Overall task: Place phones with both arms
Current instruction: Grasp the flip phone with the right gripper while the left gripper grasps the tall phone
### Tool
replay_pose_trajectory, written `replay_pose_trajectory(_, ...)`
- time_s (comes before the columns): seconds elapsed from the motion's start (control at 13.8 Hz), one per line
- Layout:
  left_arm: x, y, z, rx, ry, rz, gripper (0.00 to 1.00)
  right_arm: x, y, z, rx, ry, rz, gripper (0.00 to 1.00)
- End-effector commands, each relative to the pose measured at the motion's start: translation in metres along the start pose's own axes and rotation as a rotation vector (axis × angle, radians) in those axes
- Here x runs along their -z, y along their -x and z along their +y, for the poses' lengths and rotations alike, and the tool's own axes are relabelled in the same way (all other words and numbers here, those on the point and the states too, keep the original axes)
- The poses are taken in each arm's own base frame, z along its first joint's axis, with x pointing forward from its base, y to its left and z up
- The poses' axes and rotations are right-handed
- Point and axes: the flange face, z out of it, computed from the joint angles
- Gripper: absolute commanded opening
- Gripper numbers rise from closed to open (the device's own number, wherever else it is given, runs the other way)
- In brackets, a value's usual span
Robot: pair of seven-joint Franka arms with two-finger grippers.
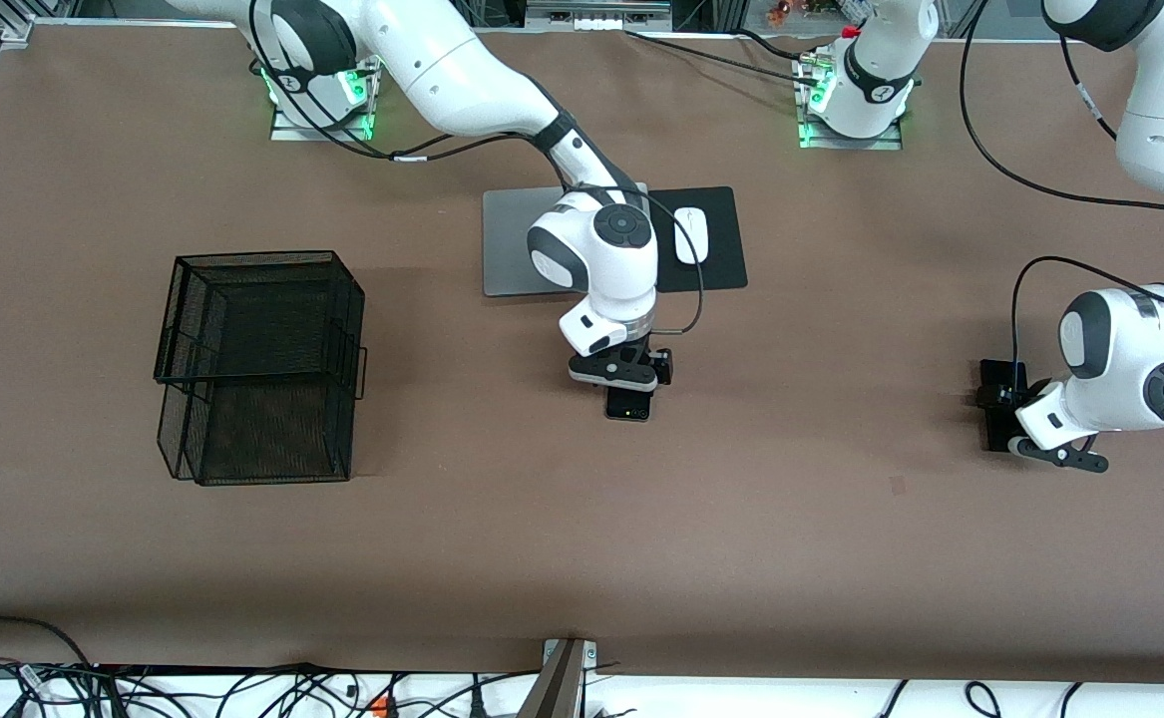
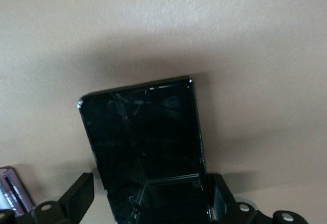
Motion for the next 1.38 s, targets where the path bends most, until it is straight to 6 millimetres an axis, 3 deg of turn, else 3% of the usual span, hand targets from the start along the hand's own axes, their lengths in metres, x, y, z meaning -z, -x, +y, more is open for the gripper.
replay_pose_trajectory(0.0,0.004,-0.001,-0.001,-0.004,0.010,0.020,0.72,-0.011,0.011,-0.008,0.018,-0.008,0.043,1.00)
replay_pose_trajectory(0.07,0.005,-0.003,0.000,-0.004,0.010,0.024,0.55,-0.009,0.010,-0.010,0.019,-0.013,0.047,1.00)
replay_pose_trajectory(0.22,0.006,-0.003,0.001,-0.001,0.015,0.026,0.41,-0.009,0.011,-0.011,0.023,-0.015,0.047,1.00)
replay_pose_trajectory(0.51,0.013,-0.006,0.005,0.003,0.013,0.028,0.37,-0.018,0.022,-0.011,0.061,0.004,0.060,0.96)
replay_pose_trajectory(0.65,0.021,-0.009,0.009,-0.006,0.013,0.041,0.37,-0.021,0.024,-0.010,0.084,0.012,0.072,0.87)
replay_pose_trajectory(0.8,0.033,-0.011,0.006,-0.004,0.013,0.028,0.37,-0.020,0.022,-0.010,0.095,0.018,0.075,0.64)
replay_pose_trajectory(0.87,0.044,-0.016,0.012,-0.006,0.020,0.017,0.37,-0.019,0.021,-0.010,0.096,0.021,0.075,0.57)
replay_pose_trajectory(1.02,0.071,-0.025,0.016,-0.010,0.030,-0.009,0.38,-0.017,0.018,-0.006,0.095,0.060,0.063,0.55)
replay_pose_trajectory(1.16,0.099,-0.037,0.029,-0.010,0.040,-0.026,0.38,0.008,0.008,-0.008,0.110,0.100,0.043,0.55)
replay_pose_trajectory(1.31,0.120,-0.044,0.044,0.009,0.068,-0.052,0.38,0.059,-0.017,-0.009,0.140,0.125,0.007,0.55)
